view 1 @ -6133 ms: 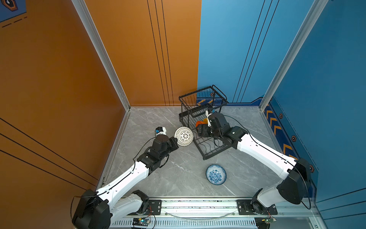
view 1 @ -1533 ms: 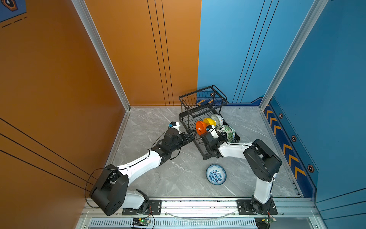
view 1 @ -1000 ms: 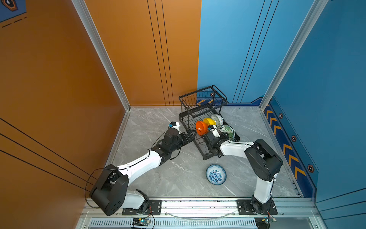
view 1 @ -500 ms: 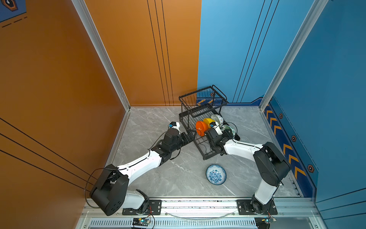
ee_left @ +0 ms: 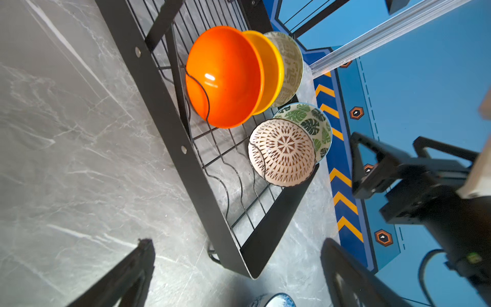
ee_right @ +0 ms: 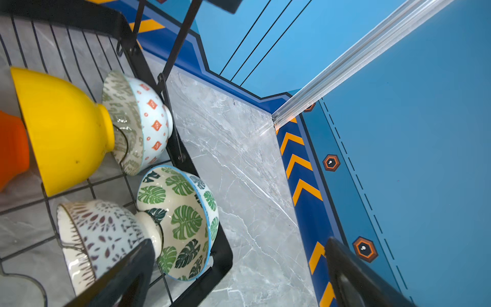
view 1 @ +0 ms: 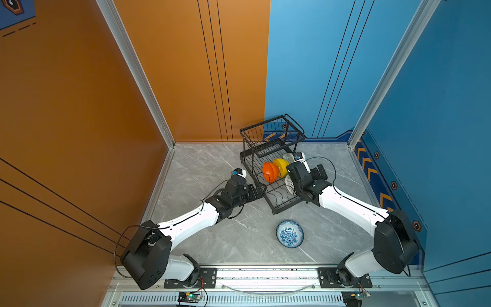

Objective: Load bowls into a dish rack
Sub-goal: Place the bowl in the dish rack, then pick up the bowl from the bottom-center of the table.

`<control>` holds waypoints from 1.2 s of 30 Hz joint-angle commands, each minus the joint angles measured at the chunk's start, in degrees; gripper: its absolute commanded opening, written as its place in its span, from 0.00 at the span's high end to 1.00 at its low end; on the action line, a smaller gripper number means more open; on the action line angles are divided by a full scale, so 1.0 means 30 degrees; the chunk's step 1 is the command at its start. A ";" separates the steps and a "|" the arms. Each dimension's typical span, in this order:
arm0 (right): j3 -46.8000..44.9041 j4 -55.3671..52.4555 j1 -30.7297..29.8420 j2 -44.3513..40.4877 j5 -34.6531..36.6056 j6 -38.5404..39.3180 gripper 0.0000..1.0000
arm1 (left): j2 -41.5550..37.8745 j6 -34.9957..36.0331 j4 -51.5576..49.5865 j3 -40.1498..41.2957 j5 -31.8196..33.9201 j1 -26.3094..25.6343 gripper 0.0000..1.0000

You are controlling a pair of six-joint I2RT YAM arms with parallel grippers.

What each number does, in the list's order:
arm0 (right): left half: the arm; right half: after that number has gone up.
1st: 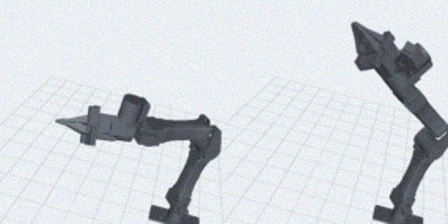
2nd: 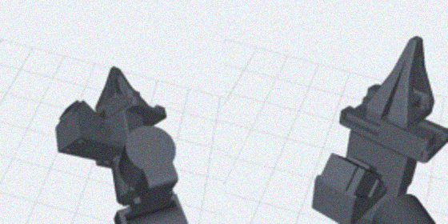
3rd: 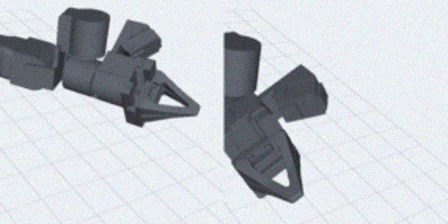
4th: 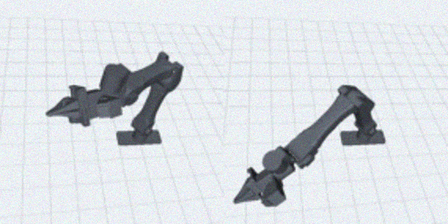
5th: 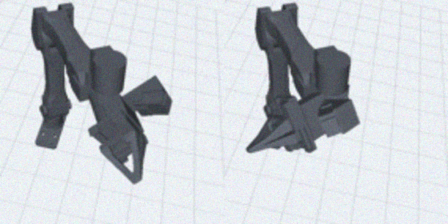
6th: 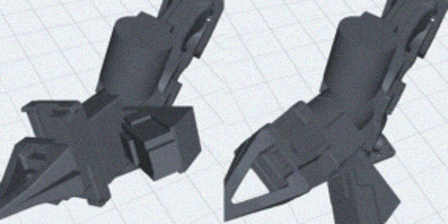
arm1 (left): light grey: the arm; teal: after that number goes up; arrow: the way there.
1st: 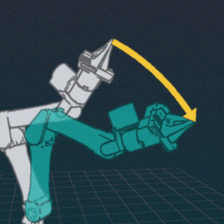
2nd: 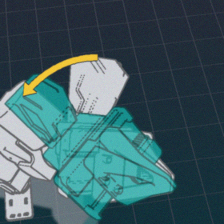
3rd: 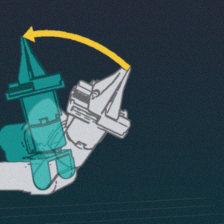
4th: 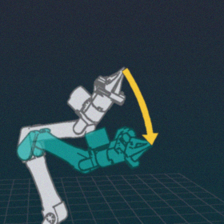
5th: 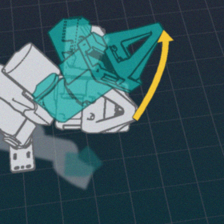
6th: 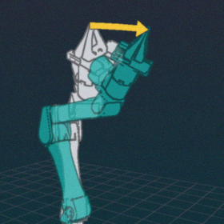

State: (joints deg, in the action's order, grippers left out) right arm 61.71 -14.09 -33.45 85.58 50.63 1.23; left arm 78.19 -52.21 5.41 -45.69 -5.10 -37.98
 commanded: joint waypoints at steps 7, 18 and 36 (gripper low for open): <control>0.0010 -0.1427 0.0482 -0.0068 -0.1908 -0.1738 0.00 | -0.0157 0.0872 -0.1452 -0.0585 0.0562 -0.0231 0.02; 0.0662 -0.4437 0.2975 -0.2217 -0.5100 -0.4740 0.00 | 0.1714 0.5067 -0.8427 -0.3646 0.0899 -0.3273 0.06; -0.0691 -0.4914 0.4695 -0.4298 -0.7504 -0.6211 0.00 | 0.5645 0.6328 -1.1638 -0.6217 0.3092 -0.8141 0.39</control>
State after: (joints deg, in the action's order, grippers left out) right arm 60.69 -26.96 -19.79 73.67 28.84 -15.97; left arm 94.32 -33.63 -26.98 -63.29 1.80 -61.82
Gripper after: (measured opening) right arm 0.999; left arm 0.613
